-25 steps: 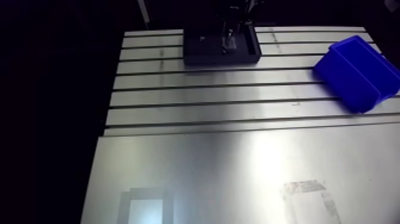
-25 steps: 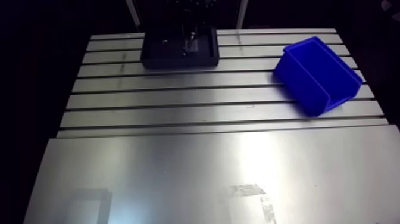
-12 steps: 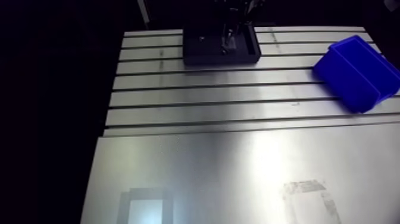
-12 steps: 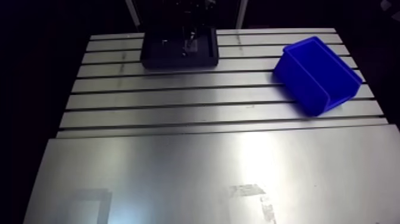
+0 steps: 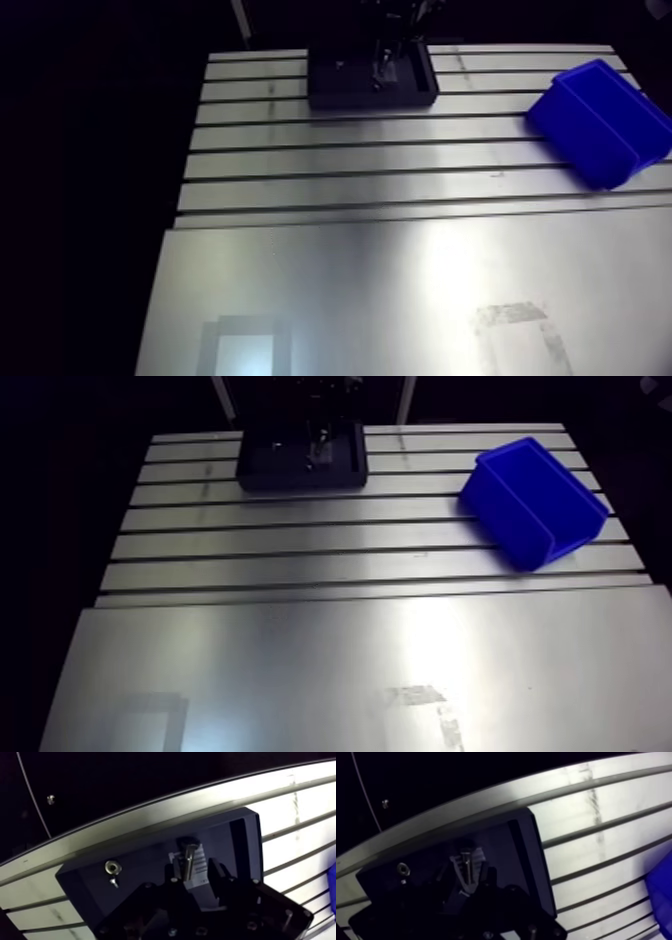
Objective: Pick up the M10 bolt from the tray and put it into the blue bin.
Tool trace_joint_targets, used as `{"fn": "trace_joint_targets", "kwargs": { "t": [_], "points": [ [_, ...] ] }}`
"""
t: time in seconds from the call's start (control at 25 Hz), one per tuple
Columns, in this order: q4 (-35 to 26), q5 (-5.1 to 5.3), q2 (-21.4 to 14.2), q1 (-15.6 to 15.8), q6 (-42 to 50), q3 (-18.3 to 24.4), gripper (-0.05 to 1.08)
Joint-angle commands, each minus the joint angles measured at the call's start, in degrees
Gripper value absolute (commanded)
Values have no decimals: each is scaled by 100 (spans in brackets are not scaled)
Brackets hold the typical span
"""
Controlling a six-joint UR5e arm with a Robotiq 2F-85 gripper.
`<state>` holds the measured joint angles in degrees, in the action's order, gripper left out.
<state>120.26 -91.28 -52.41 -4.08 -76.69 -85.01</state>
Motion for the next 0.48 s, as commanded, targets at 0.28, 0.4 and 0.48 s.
{"fn": "trace_joint_targets", "kwargs": {
  "t": [0.28, 0.4, 0.48],
  "points": [
    [108, -8, 34, -5, -25, -81, 60],
    [108, -8, 43, -5, -25, -81, 62],
    [116, -8, 43, -5, -25, -90, 62]
  ]
}}
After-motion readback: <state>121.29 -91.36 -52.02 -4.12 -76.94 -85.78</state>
